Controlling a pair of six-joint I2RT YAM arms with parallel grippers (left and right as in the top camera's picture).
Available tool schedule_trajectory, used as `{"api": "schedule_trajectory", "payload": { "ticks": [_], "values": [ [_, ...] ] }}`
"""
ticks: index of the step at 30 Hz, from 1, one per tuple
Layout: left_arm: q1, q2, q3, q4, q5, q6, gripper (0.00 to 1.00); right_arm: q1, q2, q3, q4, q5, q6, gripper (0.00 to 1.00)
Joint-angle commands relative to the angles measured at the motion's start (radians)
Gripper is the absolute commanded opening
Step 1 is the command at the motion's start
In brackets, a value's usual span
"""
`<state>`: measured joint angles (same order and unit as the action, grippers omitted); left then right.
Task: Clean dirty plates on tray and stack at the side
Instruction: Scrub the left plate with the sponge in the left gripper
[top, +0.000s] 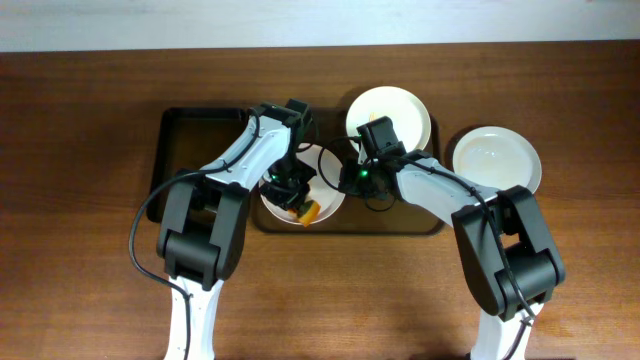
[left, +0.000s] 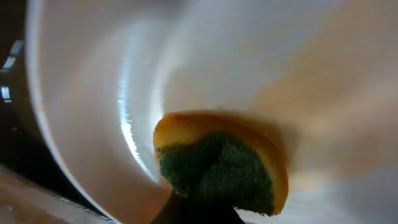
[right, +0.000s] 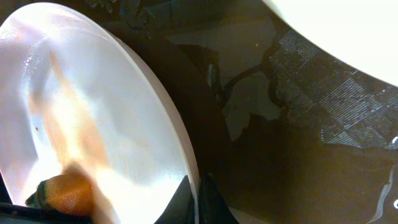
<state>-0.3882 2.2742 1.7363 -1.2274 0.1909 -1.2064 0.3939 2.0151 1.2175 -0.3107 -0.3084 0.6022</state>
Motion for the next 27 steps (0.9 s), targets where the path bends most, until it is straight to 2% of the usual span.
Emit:
{"api": "schedule_trajectory", "payload": {
  "ticks": [1,3,6,9,11,13,15,17,21,25,27],
  "values": [
    [0.007,0.052,-0.054,-0.032,-0.175,-0.036,0.00,0.003,0.019,0.012,0.009,0.032,0.005,0.04],
    [0.007,0.010,-0.053,-0.021,-0.233,-0.040,0.00,0.003,0.019,0.012,0.011,0.032,0.005,0.04],
    [0.007,-0.008,-0.054,0.085,-0.330,-0.007,0.00,0.003,0.019,0.012,0.012,0.032,0.005,0.04],
    [0.007,-0.008,-0.054,0.286,-0.349,0.325,0.00,0.003,0.019,0.012,0.012,0.032,0.005,0.04],
    [0.007,-0.008,-0.054,0.355,-0.349,0.456,0.00,0.003,0.019,0.012,0.012,0.032,0.005,0.04],
    [0.007,-0.008,-0.054,0.392,-0.349,0.527,0.00,0.003,0.019,0.012,0.012,0.032,0.005,0.04],
    [0.007,-0.008,-0.054,0.473,-0.344,0.707,0.00,0.003,0.019,0.012,0.012,0.032,0.005,0.04],
    [0.007,-0.008,-0.054,0.478,-0.322,0.835,0.00,0.003,0.019,0.012,0.011,0.032,0.005,0.04],
    [0.007,-0.008,-0.053,0.445,-0.209,1.185,0.00,0.003,0.019,0.012,0.011,0.032,0.005,0.04],
    [0.007,-0.008,-0.053,0.481,-0.209,1.544,0.00,0.003,0.019,0.012,0.011,0.032,0.005,0.04],
    [0.007,-0.008,-0.053,0.525,-0.213,1.630,0.00,0.003,0.019,0.012,0.010,0.032,0.005,0.04]
  ]
}}
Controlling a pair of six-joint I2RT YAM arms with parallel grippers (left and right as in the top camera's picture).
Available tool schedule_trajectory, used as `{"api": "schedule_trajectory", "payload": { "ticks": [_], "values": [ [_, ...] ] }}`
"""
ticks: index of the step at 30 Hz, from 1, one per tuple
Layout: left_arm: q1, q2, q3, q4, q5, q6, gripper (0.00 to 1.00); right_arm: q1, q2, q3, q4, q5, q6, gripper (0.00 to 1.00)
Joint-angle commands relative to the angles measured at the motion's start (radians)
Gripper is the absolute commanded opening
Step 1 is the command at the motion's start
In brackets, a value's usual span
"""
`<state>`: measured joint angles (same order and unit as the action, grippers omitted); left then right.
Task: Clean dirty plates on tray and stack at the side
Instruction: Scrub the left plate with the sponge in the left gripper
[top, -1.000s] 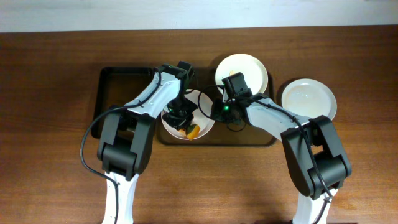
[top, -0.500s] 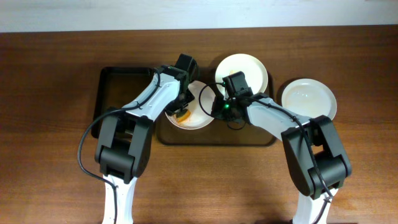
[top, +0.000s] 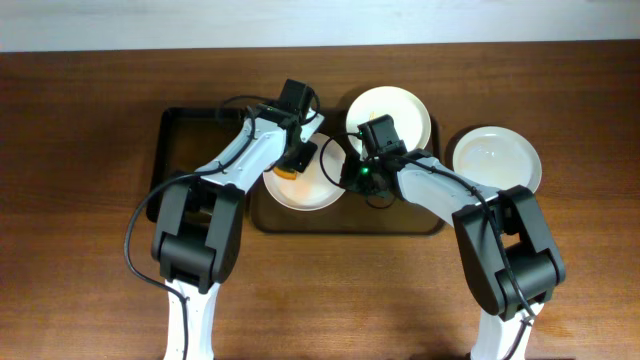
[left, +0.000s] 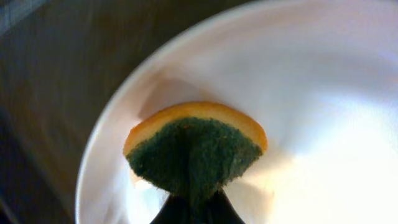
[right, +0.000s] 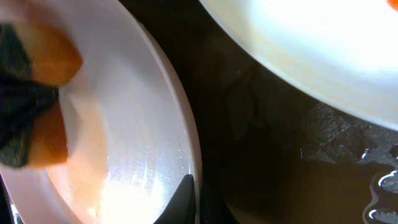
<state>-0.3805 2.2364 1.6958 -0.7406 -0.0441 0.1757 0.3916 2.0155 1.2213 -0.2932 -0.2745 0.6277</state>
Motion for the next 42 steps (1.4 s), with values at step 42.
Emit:
{"api": "schedule_trajectory", "payload": {
  "ticks": [42],
  "values": [
    [-0.036,0.030,-0.013,-0.072,-0.305,-0.777,0.00,0.006,0.018,0.008,-0.005,-0.002,-0.021,0.04]
  ]
}}
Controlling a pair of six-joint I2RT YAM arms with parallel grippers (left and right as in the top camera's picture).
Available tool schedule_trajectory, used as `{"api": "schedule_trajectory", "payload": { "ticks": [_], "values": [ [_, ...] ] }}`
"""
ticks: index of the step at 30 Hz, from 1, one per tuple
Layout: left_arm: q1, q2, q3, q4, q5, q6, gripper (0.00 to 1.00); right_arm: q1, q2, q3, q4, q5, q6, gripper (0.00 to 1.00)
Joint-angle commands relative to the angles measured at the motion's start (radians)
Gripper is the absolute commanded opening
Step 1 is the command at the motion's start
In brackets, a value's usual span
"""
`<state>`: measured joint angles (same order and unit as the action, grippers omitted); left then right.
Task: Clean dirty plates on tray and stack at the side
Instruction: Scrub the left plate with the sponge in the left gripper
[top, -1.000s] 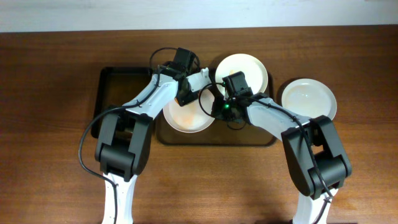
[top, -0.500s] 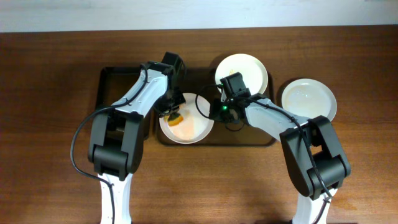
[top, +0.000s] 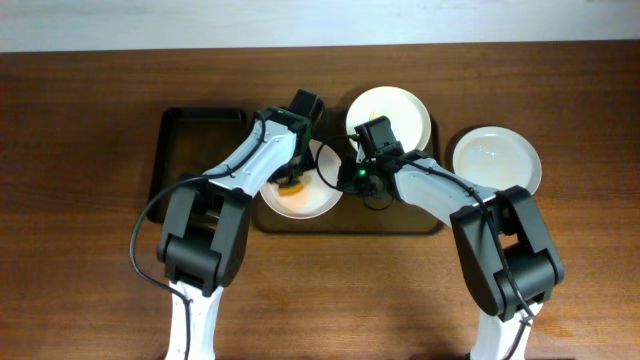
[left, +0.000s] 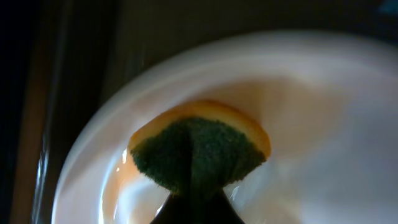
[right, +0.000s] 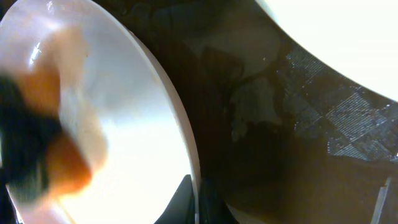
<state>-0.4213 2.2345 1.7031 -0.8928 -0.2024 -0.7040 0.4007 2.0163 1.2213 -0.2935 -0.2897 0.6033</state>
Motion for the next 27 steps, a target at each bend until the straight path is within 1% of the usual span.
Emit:
{"api": "schedule_trajectory", "payload": {
  "ticks": [1,2,3,4,5,7,8,10,11,12,14,15,16,17,20,21,22,23,24,26,27],
  "values": [
    [0.005,0.032,-0.020,0.117,-0.145,0.181,0.00,-0.003,0.018,0.008,-0.005,0.013,0.003,0.04],
    [0.005,0.032,-0.020,0.138,-0.145,0.253,0.00,-0.003,0.018,0.008,-0.005,0.013,0.003,0.04],
    [0.005,0.032,-0.014,0.124,-0.108,0.350,0.00,-0.003,0.018,0.008,-0.005,0.013,0.003,0.04],
    [0.005,0.031,-0.001,0.073,-0.016,0.458,0.00,-0.003,0.018,0.008,-0.005,0.013,0.003,0.04],
    [0.005,0.031,0.004,0.044,0.040,0.507,0.00,-0.003,0.018,0.008,-0.005,0.013,0.003,0.04],
    [0.005,0.031,0.005,-0.070,0.249,0.689,0.00,-0.003,0.018,0.008,-0.005,0.013,0.003,0.04],
    [0.006,0.031,0.005,-0.105,0.293,0.752,0.00,-0.003,0.018,0.008,-0.005,0.013,0.003,0.04],
    [0.004,0.031,0.005,-0.152,0.370,0.921,0.00,-0.003,0.018,0.008,-0.005,0.013,0.004,0.04],
    [0.003,0.031,0.005,-0.156,0.392,0.973,0.00,-0.003,0.018,0.008,-0.005,0.013,0.003,0.04],
    [0.003,0.031,0.005,-0.155,0.390,0.991,0.00,-0.003,0.018,0.008,-0.005,0.013,0.003,0.04],
    [0.006,0.032,0.005,-0.129,0.384,0.994,0.00,-0.003,0.018,0.008,-0.005,0.013,0.003,0.04],
    [0.012,0.032,0.005,-0.081,0.357,0.957,0.00,-0.003,0.018,0.008,-0.005,0.013,0.004,0.04],
    [0.018,0.032,0.005,-0.043,0.315,0.887,0.00,-0.003,0.018,0.008,-0.005,0.013,0.003,0.04],
    [0.028,0.032,0.005,0.031,0.201,0.701,0.00,-0.003,0.018,0.008,-0.005,0.013,0.003,0.04],
    [0.034,0.032,0.005,0.134,0.027,0.390,0.00,-0.003,0.018,0.008,-0.005,0.013,0.003,0.04],
    [0.034,0.032,0.005,0.148,-0.060,0.269,0.00,-0.003,0.018,0.008,-0.005,0.013,0.004,0.04],
    [0.034,0.031,0.005,0.147,-0.108,0.225,0.00,-0.003,0.018,0.008,-0.005,0.013,0.003,0.04],
    [0.034,0.028,0.008,0.136,-0.127,0.219,0.00,-0.003,0.018,0.008,-0.005,0.013,0.003,0.04],
    [0.034,0.015,0.019,0.088,-0.125,0.219,0.00,-0.003,0.018,0.008,-0.005,0.013,0.003,0.04],
    [0.034,-0.026,0.050,-0.016,-0.069,0.249,0.00,-0.003,0.018,0.008,-0.004,0.013,0.003,0.04],
    [0.034,-0.059,0.069,-0.075,-0.003,0.296,0.00,-0.003,0.018,0.008,-0.004,0.013,0.003,0.04]
  ]
}}
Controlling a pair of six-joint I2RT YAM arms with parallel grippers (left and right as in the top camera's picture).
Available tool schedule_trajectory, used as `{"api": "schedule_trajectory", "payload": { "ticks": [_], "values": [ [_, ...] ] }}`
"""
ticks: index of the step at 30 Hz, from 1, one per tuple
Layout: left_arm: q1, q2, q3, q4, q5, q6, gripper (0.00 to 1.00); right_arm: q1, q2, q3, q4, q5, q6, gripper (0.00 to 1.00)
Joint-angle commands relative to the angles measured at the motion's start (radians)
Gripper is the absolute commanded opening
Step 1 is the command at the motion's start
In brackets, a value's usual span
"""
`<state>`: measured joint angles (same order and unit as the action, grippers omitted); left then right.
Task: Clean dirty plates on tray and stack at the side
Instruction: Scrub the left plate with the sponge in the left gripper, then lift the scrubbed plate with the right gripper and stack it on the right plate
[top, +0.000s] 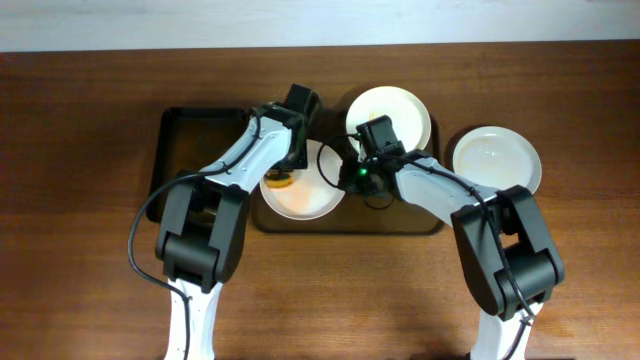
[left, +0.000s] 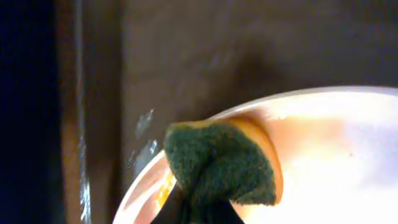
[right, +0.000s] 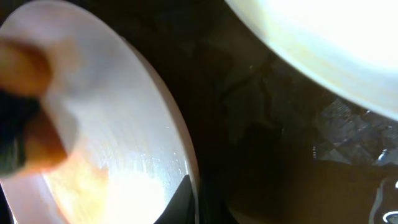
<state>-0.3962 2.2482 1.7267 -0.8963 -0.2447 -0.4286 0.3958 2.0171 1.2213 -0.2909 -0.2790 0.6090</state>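
A white plate (top: 305, 195) smeared with orange lies in the black tray (top: 200, 130). My left gripper (top: 281, 178) is shut on a yellow-and-green sponge (left: 224, 165), which presses on the plate's left rim (left: 146, 186). My right gripper (top: 345, 178) is shut on the plate's right rim (right: 186, 168), one finger above and one below. A second white plate (top: 390, 115) sits at the tray's back right, seen also as a bright plate (right: 323, 56) in the right wrist view. A clean white plate (top: 497, 158) rests on the table to the right of the tray.
The brown wooden table (top: 80, 250) surrounds the tray. The tray's left half is bare, and its floor (right: 280, 155) looks wet beside the held plate. Both arms cross over the tray's middle.
The sponge has gone from the plate's middle-left to its left rim, further back. My right gripper holds the same rim, and the plate has barely shifted.
The sponge was first at the plate's front, with my right gripper pinching the right rim. Then it was at the plate's back left, then near the middle-left, and now on the left rim. The right grip has held throughout.
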Motion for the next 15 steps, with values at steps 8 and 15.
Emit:
{"api": "schedule_trajectory", "payload": {
  "ticks": [8,15],
  "values": [
    [0.101,-0.235,0.116,-0.208,0.225,0.158,0.00,0.002,0.017,0.008,0.063,-0.002,-0.055,0.30],
    [0.164,-0.233,0.116,-0.174,0.227,0.158,0.00,0.003,0.075,0.008,0.078,-0.046,-0.006,0.04]
  ]
}}
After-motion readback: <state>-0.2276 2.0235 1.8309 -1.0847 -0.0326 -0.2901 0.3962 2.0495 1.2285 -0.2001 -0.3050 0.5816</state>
